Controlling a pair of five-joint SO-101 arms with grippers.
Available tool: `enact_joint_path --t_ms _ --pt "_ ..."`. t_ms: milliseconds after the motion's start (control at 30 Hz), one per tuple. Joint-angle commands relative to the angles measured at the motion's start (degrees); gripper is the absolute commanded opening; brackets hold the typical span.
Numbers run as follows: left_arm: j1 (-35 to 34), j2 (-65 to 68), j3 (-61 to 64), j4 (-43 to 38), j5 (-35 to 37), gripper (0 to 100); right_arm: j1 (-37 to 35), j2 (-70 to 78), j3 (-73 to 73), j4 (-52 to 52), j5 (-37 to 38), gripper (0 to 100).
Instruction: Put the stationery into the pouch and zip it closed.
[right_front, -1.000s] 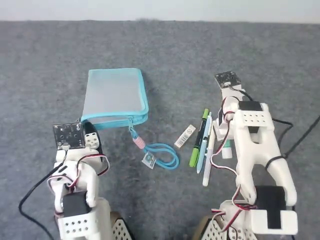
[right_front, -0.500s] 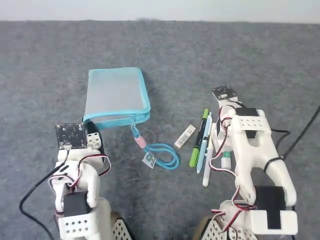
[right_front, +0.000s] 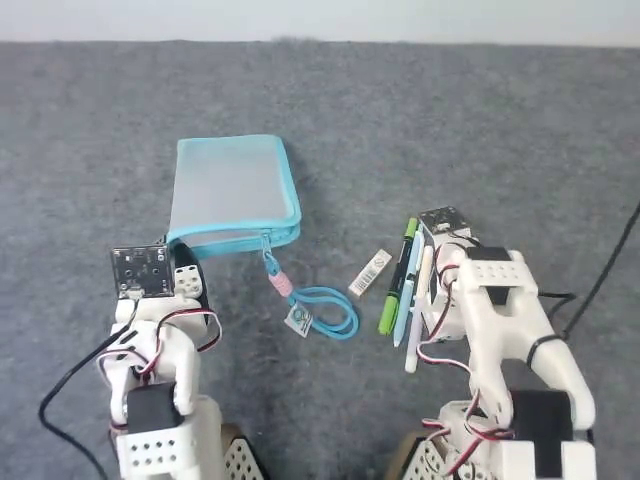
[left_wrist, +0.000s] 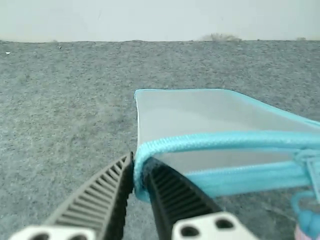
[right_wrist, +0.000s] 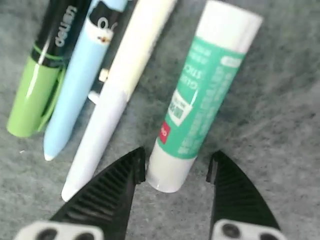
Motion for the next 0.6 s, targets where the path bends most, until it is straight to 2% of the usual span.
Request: enact_joint_path --t_ms 0,167,367,567 --pt "0.18 -0.88 -1.10 -0.70 0.62 1 -0.40 -0.31 -0.18 -1.54 -0.53 17.8" --pt "0.18 -0.88 -1.10 -0.70 0.62 1 -0.04 -0.92 -0.09 -1.45 0.00 0.3" --pt "0.79 -0.88 -0.04 -0.97 0.62 1 -0.13 -8.84 -3.60 5.93 2.64 0.8" --pt "4.84 -0.88 4.09 -6.07 -0.26 1 -3.74 -33.45 -4.04 11.03 3.69 0.8"
